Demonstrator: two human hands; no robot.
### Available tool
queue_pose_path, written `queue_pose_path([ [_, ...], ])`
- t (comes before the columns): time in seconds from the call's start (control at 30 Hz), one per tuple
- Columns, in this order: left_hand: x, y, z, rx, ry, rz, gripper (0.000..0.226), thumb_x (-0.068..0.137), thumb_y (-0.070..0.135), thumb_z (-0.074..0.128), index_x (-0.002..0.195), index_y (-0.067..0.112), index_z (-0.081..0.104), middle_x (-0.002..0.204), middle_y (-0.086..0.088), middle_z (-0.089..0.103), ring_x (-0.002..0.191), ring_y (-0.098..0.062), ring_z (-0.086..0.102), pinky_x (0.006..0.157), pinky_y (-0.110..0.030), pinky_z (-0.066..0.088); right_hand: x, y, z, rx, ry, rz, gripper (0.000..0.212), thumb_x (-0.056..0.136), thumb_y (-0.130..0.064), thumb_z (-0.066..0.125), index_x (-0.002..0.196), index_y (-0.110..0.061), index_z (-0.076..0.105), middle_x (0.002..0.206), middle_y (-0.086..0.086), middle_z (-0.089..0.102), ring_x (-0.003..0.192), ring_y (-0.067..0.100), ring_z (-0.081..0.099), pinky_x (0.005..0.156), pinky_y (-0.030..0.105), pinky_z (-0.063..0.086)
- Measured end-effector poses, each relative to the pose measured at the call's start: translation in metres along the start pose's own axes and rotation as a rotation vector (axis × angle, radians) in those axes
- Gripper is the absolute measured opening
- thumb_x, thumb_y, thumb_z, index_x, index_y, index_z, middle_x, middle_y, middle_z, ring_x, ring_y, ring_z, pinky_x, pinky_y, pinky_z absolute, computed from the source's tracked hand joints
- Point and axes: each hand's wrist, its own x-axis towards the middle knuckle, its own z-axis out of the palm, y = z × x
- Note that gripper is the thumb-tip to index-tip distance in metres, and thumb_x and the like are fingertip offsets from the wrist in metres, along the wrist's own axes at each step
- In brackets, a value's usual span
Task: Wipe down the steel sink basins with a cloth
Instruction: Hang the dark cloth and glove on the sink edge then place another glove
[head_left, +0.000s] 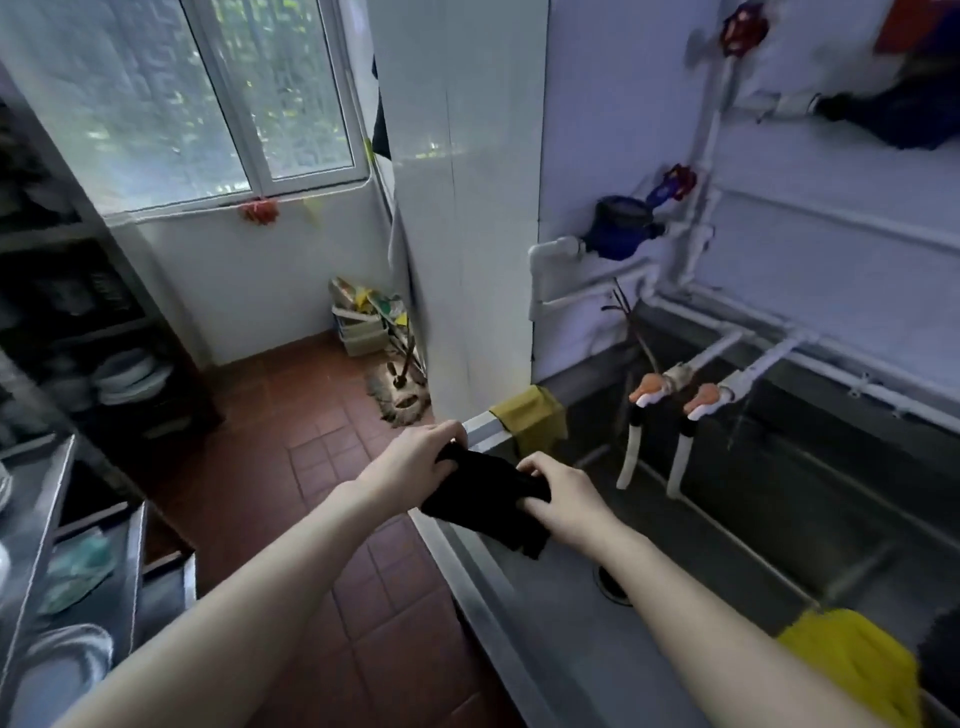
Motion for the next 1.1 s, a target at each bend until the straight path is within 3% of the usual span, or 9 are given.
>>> queue_pose_path([
  [0.2, 0.088, -0.068, 0.013, 0.000, -0.144, 0.104, 0.025, 0.084, 0.007, 0.060, 0.106, 0.018, 0.057, 0.100, -0.006, 0.068, 0.092, -0.026, 0.061, 0.080, -0.035, 0.048, 0.073, 0.014, 0.036, 0.113, 0.087, 0.184, 0.024, 0.082, -0.022, 0.067, 0.103, -0.031, 0.059, 0.091, -0.013, 0.061, 0.085, 0.008, 0.056, 0.064, 0.017, 0.040],
  [0.3, 0.129, -0.109, 0.020, -0.024, -0.194, 0.133, 0.025, 0.084, 0.007, 0.060, 0.107, 0.016, 0.058, 0.097, -0.006, 0.068, 0.090, -0.027, 0.061, 0.076, -0.033, 0.046, 0.117, 0.016, 0.054, 0.156, 0.127, 0.285, 0.024, 0.082, -0.023, 0.067, 0.099, -0.036, 0.057, 0.086, -0.017, 0.059, 0.079, 0.003, 0.054, 0.058, 0.009, 0.036],
  [0.47, 0.188, -0.181, 0.035, -0.074, -0.318, 0.168, 0.026, 0.083, 0.005, 0.061, 0.108, 0.014, 0.059, 0.098, -0.008, 0.069, 0.091, -0.029, 0.061, 0.078, -0.034, 0.048, 0.188, 0.016, 0.094, 0.211, 0.153, 0.452, 0.025, 0.083, -0.022, 0.066, 0.106, -0.029, 0.059, 0.102, -0.005, 0.064, 0.095, 0.016, 0.058, 0.073, 0.026, 0.043],
  [0.67, 0.246, -0.238, 0.063, -0.078, -0.510, 0.197, 0.027, 0.083, 0.008, 0.060, 0.108, 0.016, 0.058, 0.096, -0.009, 0.069, 0.093, -0.032, 0.060, 0.075, -0.030, 0.043, 0.245, 0.026, 0.132, 0.250, 0.176, 0.616, 0.026, 0.086, -0.018, 0.067, 0.111, -0.023, 0.060, 0.110, 0.004, 0.066, 0.097, 0.020, 0.057, 0.073, 0.024, 0.038],
  [0.8, 0.256, -0.249, 0.091, -0.136, -0.489, 0.217, 0.028, 0.085, 0.004, 0.056, 0.111, 0.015, 0.057, 0.107, -0.008, 0.066, 0.100, -0.031, 0.059, 0.085, -0.036, 0.047, 0.263, 0.040, 0.135, 0.115, 0.237, 0.683, 0.022, 0.086, -0.015, 0.066, 0.108, -0.019, 0.061, 0.106, 0.007, 0.066, 0.099, 0.027, 0.058, 0.075, 0.030, 0.046],
  [0.93, 0.257, -0.259, 0.106, -0.136, -0.484, 0.240, 0.039, 0.088, 0.004, 0.052, 0.123, 0.019, 0.054, 0.123, -0.006, 0.056, 0.113, -0.029, 0.054, 0.095, -0.038, 0.046, 0.265, 0.044, 0.148, -0.023, 0.254, 0.652, 0.033, 0.088, -0.014, 0.063, 0.120, -0.014, 0.057, 0.123, 0.008, 0.057, 0.113, 0.029, 0.050, 0.092, 0.035, 0.043],
  [1.03, 0.247, -0.269, 0.105, 0.015, -0.369, 0.408, 0.042, 0.086, 0.014, 0.060, 0.127, 0.022, 0.055, 0.138, -0.007, 0.048, 0.126, -0.031, 0.046, 0.098, -0.045, 0.047, 0.249, 0.034, 0.161, -0.298, 0.356, 0.550, 0.051, 0.083, -0.018, 0.071, 0.131, -0.017, 0.054, 0.135, 0.006, 0.050, 0.120, 0.030, 0.050, 0.099, 0.046, 0.044],
  [1.1, 0.236, -0.272, 0.106, 0.075, -0.377, 0.525, 0.046, 0.084, 0.023, 0.064, 0.129, 0.024, 0.055, 0.143, -0.005, 0.047, 0.131, -0.030, 0.045, 0.099, -0.045, 0.047, 0.239, 0.028, 0.171, -0.420, 0.377, 0.484, 0.061, 0.077, -0.021, 0.077, 0.134, -0.017, 0.054, 0.140, 0.009, 0.049, 0.125, 0.031, 0.050, 0.103, 0.053, 0.041],
])
